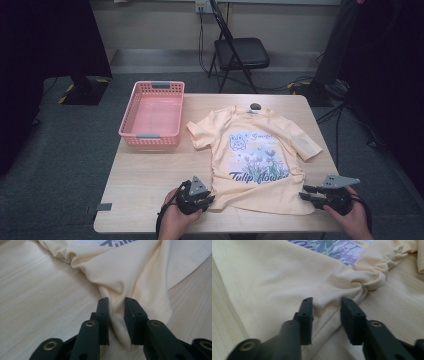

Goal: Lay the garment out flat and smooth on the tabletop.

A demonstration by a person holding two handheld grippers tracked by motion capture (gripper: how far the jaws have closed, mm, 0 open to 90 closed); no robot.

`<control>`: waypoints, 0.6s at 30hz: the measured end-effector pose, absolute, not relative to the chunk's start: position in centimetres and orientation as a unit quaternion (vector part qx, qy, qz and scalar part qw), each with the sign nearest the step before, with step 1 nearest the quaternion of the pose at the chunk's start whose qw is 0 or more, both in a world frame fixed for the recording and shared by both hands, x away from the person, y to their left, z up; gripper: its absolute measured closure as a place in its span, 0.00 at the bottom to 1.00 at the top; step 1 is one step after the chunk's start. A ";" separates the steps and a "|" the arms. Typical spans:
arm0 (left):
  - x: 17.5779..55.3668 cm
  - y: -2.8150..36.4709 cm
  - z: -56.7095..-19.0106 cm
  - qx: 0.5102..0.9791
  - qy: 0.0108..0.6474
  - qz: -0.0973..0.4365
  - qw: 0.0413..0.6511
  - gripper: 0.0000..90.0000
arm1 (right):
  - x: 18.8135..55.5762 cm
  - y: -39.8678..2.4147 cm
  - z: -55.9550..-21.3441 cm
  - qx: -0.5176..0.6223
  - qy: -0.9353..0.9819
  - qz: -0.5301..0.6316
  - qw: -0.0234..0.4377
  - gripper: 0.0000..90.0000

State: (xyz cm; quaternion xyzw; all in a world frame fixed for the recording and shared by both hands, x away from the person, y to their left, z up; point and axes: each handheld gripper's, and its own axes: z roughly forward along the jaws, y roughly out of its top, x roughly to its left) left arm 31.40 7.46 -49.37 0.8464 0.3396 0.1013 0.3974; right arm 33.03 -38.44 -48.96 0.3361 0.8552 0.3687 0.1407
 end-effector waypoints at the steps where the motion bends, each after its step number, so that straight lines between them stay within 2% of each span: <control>1: 31.4 7.5 -49.3 0.847 0.339 0.102 0.396 0.94 | 33.0 -38.6 -49.0 0.335 0.855 0.374 0.131 0.88; 4: 31.3 7.6 -49.2 0.849 0.341 0.099 0.391 0.98 | 32.9 -39.0 -49.0 0.331 0.855 0.381 0.119 0.95; 10: 31.2 8.1 -49.0 0.849 0.337 0.090 0.398 0.97 | 32.1 -40.0 -49.0 0.326 0.857 0.380 0.121 0.95; 13: 31.4 8.0 -49.2 0.849 0.331 0.090 0.403 0.82 | 32.3 -40.0 -48.8 0.331 0.851 0.388 0.124 0.74; 14: 31.4 8.0 -49.2 0.845 0.329 0.101 0.410 0.73 | 32.5 -39.8 -48.7 0.332 0.848 0.391 0.130 0.58; 15: 31.6 7.9 -49.3 0.841 0.323 0.111 0.419 0.58 | 32.8 -39.6 -48.5 0.338 0.846 0.391 0.134 0.45; 16: 31.7 8.0 -49.4 0.839 0.319 0.119 0.425 0.44 | 33.0 -39.3 -48.4 0.341 0.842 0.395 0.138 0.39; 18: 32.0 8.1 -49.4 0.836 0.317 0.125 0.431 0.34 | 33.8 -38.8 -48.3 0.344 0.838 0.398 0.146 0.27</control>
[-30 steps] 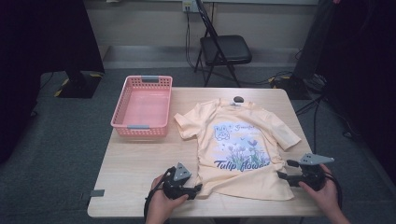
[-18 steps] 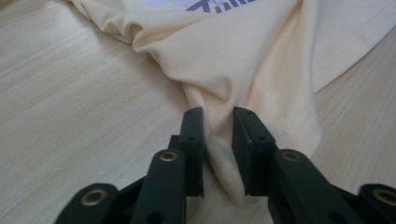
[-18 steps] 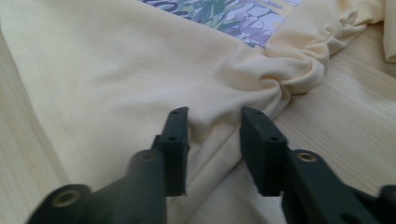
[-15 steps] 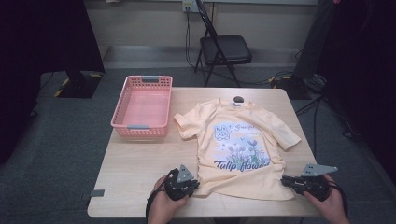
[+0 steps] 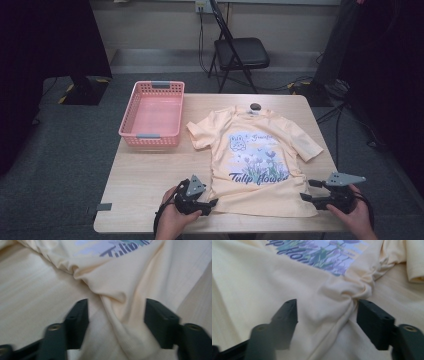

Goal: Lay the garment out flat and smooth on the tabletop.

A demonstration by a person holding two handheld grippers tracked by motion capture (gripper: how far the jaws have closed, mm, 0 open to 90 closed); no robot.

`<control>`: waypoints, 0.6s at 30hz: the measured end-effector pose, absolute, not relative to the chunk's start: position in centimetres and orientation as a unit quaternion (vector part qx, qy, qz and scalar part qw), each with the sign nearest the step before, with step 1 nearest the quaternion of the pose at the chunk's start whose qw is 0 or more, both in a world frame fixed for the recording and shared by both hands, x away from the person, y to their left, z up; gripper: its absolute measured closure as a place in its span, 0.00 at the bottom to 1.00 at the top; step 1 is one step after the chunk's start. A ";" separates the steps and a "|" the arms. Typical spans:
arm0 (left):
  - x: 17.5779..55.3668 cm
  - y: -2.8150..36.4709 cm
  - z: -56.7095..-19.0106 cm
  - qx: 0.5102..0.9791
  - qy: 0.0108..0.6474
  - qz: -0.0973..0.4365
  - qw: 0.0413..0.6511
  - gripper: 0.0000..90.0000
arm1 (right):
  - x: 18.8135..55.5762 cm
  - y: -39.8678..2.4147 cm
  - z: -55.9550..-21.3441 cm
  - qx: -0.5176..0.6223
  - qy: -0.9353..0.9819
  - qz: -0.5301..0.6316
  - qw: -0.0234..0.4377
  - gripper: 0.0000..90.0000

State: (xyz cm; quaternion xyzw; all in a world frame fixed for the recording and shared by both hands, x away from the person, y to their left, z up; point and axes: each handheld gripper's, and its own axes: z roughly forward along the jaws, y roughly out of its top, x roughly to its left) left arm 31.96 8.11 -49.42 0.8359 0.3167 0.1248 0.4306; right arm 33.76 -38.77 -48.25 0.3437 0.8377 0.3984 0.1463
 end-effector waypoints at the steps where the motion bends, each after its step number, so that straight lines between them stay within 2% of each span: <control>1: 32.1 8.2 -49.4 0.834 0.317 0.127 0.432 0.31 | 34.2 -38.4 -48.2 0.344 0.837 0.397 0.151 0.23; 3: 32.3 8.4 -49.4 0.830 0.322 0.126 0.437 0.25 | 35.1 -37.8 -48.0 0.345 0.837 0.395 0.155 0.19; 7: 32.9 8.6 -49.6 0.828 0.321 0.122 0.443 0.20 | 36.8 -37.0 -48.3 0.342 0.842 0.389 0.149 0.14; 12: 33.2 8.8 -49.5 0.828 0.320 0.125 0.444 0.19 | 38.3 -36.6 -49.7 0.359 0.844 0.373 0.142 0.13; 18: 33.4 9.0 -49.3 0.830 0.316 0.131 0.440 0.19 | 38.3 -36.5 -49.9 0.352 0.848 0.366 0.152 0.12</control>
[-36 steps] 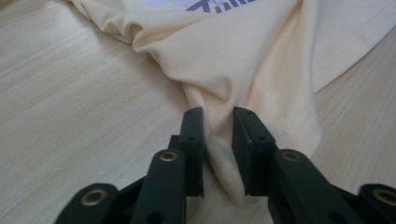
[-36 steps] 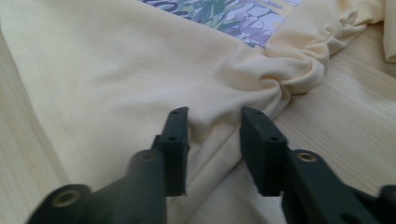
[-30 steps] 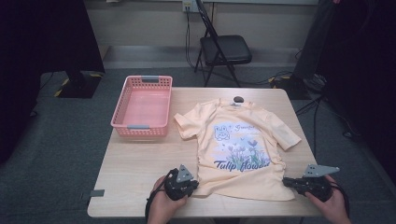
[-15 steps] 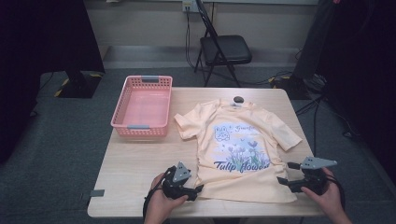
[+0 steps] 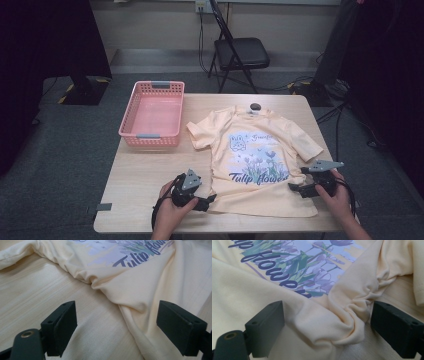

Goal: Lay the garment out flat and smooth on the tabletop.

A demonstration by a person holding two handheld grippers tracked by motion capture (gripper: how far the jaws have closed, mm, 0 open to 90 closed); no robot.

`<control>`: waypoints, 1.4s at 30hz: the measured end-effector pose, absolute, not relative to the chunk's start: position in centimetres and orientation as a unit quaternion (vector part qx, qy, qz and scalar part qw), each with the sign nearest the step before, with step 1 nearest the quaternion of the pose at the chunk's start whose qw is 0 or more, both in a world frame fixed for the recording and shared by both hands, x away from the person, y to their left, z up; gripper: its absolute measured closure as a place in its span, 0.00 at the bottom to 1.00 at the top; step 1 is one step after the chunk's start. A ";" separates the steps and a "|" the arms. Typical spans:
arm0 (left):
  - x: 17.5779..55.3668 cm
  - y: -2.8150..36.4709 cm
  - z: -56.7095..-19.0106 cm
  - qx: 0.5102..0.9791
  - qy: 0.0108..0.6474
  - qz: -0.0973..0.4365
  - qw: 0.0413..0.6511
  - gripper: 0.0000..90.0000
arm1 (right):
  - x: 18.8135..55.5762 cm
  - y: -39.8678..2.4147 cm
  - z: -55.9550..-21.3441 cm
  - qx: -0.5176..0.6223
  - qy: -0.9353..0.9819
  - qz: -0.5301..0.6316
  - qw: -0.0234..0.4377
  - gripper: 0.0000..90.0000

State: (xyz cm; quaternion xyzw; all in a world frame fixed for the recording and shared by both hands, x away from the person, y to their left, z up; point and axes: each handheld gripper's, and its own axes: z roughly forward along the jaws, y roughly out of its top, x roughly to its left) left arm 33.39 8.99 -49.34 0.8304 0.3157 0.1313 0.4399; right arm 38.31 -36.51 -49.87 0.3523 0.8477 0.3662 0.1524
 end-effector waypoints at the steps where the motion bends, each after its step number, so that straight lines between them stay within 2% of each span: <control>1: 33.4 9.0 -49.3 0.832 0.313 0.133 0.438 0.19 | 38.3 -36.5 -49.9 0.354 0.848 0.365 0.153 0.12; 11: 33.6 9.8 -49.1 0.835 0.301 0.142 0.439 0.19 | 38.3 -36.5 -49.9 0.353 0.848 0.365 0.153 0.12; 42: 34.4 14.3 -49.5 0.822 0.335 0.152 0.434 0.19 | 38.3 -36.5 -49.9 0.353 0.848 0.365 0.153 0.12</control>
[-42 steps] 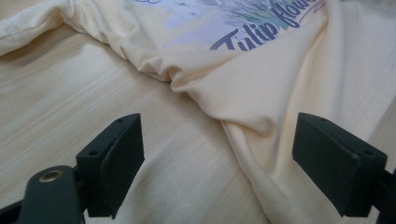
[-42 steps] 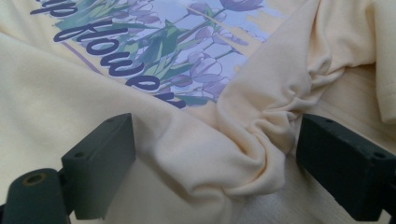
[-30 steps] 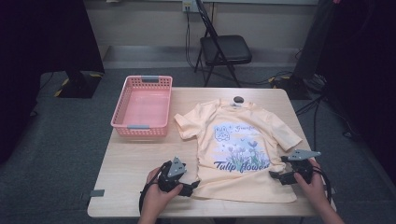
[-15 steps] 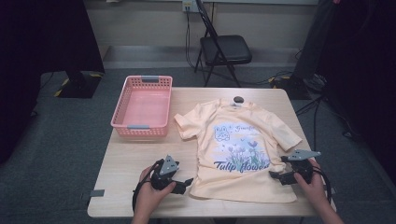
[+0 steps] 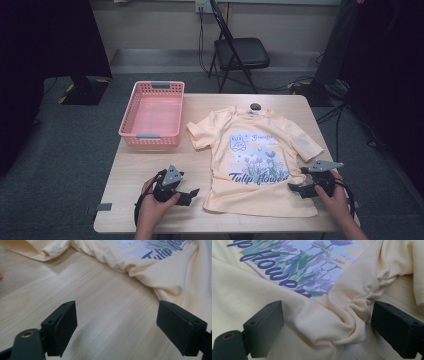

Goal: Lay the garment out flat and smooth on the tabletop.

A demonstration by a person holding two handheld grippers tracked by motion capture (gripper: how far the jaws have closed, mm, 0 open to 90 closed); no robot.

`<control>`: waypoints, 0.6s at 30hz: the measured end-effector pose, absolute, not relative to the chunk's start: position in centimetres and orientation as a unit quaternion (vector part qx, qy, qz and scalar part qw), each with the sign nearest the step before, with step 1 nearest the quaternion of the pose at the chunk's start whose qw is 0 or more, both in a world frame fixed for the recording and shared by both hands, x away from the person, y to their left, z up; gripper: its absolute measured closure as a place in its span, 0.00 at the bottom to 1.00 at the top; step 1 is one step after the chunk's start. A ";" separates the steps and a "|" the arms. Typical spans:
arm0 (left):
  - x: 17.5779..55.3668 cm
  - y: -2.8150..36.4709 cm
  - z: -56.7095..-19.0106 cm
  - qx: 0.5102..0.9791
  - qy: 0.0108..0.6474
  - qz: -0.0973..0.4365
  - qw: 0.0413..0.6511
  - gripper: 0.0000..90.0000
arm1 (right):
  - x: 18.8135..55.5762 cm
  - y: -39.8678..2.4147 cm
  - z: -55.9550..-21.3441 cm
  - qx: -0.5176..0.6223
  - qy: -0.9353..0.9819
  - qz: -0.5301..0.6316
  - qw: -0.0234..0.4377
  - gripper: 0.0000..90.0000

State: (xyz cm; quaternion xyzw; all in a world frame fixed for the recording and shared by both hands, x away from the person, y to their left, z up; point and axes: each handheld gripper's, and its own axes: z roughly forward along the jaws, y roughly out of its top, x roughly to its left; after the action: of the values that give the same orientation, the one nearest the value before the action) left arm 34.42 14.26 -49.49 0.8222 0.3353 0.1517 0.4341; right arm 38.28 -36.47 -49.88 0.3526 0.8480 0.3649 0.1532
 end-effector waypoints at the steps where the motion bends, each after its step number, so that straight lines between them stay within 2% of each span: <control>1: 34.4 14.4 -49.6 0.821 0.338 0.153 0.434 0.19 | 38.3 -36.5 -49.9 0.353 0.848 0.365 0.153 0.12; 18: 34.7 15.4 -50.5 0.831 0.339 0.162 0.410 0.19 | 38.3 -36.5 -49.9 0.353 0.848 0.365 0.153 0.12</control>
State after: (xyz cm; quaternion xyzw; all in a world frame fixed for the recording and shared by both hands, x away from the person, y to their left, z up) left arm 34.65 15.44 -50.55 0.8311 0.3386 0.1623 0.4101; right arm 38.28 -36.47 -49.88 0.3526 0.8480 0.3649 0.1531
